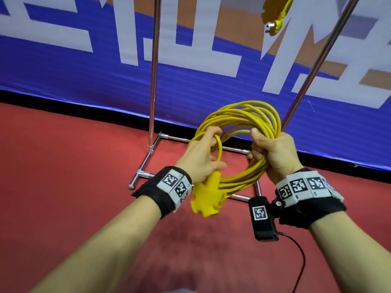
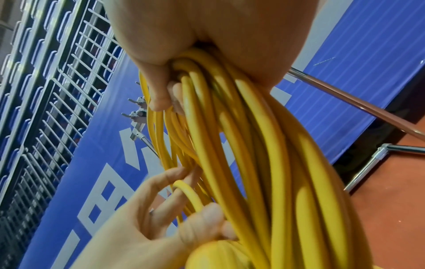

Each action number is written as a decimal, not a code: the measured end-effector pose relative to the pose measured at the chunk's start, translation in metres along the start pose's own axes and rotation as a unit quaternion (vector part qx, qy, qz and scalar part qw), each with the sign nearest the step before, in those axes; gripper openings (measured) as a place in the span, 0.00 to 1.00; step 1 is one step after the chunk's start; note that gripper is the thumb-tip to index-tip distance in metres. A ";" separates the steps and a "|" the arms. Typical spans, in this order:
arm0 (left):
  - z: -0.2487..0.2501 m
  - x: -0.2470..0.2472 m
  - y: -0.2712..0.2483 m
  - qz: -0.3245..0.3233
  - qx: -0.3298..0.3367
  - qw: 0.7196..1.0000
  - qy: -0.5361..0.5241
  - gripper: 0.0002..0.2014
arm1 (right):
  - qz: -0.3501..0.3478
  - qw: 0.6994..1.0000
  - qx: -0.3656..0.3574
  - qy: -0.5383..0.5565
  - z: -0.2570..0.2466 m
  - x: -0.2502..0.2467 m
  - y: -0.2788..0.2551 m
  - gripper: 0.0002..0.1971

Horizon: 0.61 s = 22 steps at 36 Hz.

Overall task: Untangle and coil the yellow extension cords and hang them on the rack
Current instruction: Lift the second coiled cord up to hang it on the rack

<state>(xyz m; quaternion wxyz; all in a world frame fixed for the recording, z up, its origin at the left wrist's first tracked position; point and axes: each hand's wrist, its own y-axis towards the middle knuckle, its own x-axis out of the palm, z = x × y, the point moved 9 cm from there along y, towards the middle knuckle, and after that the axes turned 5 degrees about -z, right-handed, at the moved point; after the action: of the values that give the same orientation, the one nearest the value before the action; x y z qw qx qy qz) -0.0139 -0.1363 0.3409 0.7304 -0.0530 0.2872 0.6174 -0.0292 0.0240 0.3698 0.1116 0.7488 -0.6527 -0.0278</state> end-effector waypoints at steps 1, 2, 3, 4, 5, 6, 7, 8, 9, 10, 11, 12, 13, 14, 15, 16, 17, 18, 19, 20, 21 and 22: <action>-0.003 -0.006 -0.002 0.036 -0.012 0.999 -0.013 0.32 | -0.006 1.000 0.000 -0.002 0.001 0.002 -0.001 0.18; -0.006 -0.012 -0.003 0.073 -0.022 0.997 -0.028 0.29 | -0.012 1.000 0.001 -0.006 0.002 0.004 -0.002 0.17; -0.008 -0.015 -0.005 0.102 -0.035 0.993 -0.044 0.26 | -0.018 1.000 0.001 -0.012 0.002 0.006 -0.004 0.16; -0.012 -0.017 -0.007 0.127 -0.050 0.989 -0.056 0.24 | -0.023 1.000 0.002 -0.019 0.002 0.008 -0.005 0.16; -0.014 -0.018 -0.009 0.151 -0.064 0.984 -0.067 0.22 | -0.027 0.999 0.003 -0.024 0.003 0.010 -0.007 0.16; -0.017 -0.021 -0.012 0.175 -0.076 0.979 -0.077 0.21 | -0.028 0.999 0.004 -0.027 0.004 0.010 -0.007 0.16; -0.019 -0.026 -0.014 0.200 -0.085 0.973 -0.082 0.19 | -0.026 0.999 0.005 -0.029 0.006 0.009 -0.008 0.17; -0.020 -0.032 -0.016 0.225 -0.088 0.967 -0.084 0.18 | -0.021 0.999 0.007 -0.036 0.007 0.007 -0.010 0.17; -0.022 -0.039 -0.018 0.246 -0.091 0.961 -0.090 0.17 | -0.016 0.999 0.010 -0.043 0.009 0.004 -0.012 0.17; -0.025 -0.046 -0.019 0.264 -0.094 0.954 -0.109 0.16 | -0.012 0.999 0.014 -0.047 0.012 0.002 -0.014 0.18; -0.026 -0.051 -0.020 0.275 -0.096 0.948 -0.129 0.16 | -0.009 0.999 0.018 -0.043 0.015 0.000 -0.016 0.18; -0.029 -0.054 -0.020 0.286 -0.097 0.942 -0.144 0.16 | -0.004 0.999 0.023 -0.030 0.019 -0.001 -0.019 0.18; -0.031 -0.055 -0.020 0.298 -0.100 0.936 -0.157 0.16 | 0.004 0.999 0.028 -0.015 0.022 -0.002 -0.022 0.18; -0.033 -0.053 -0.021 0.308 -0.107 0.930 -0.168 0.17 | 0.015 0.999 0.032 -0.002 0.024 -0.002 -0.024 0.19; -0.033 -0.049 -0.022 0.317 -0.115 0.924 -0.179 0.18 | 0.026 0.999 0.032 0.005 0.025 -0.001 -0.025 0.19; -0.033 -0.045 -0.023 0.325 -0.121 0.919 -0.187 0.18 | 0.037 0.999 0.028 0.008 0.025 0.000 -0.026 0.19; -0.030 -0.039 -0.025 0.330 -0.122 0.916 -0.192 0.18 | 0.050 0.998 0.023 0.010 0.025 0.001 -0.025 0.18; -0.028 -0.032 -0.026 0.330 -0.119 0.916 -0.195 0.18 | 0.065 0.998 0.018 0.011 0.023 0.002 -0.025 0.18; -0.025 -0.024 -0.028 0.321 -0.112 0.920 -0.195 0.17 | 0.077 0.997 0.013 0.010 0.021 0.004 -0.024 0.18; -0.020 -0.016 -0.030 0.307 -0.099 0.928 -0.184 0.16 | 0.084 0.996 0.006 0.009 0.019 0.007 -0.023 0.20; -0.014 -0.007 -0.030 0.284 -0.083 0.942 -0.156 0.14 | 0.086 0.996 0.001 0.014 0.016 0.010 -0.022 0.21; -0.008 0.002 -0.029 0.252 -0.067 0.959 -0.112 0.12 | 0.087 0.996 -0.004 0.026 0.013 0.012 -0.021 0.21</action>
<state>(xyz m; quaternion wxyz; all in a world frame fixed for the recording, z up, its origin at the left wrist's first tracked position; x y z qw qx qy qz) 0.0108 -0.1453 0.3252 0.5732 0.0423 0.1656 0.8014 -0.0091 0.0128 0.3539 0.1335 0.6891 -0.7123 -0.0016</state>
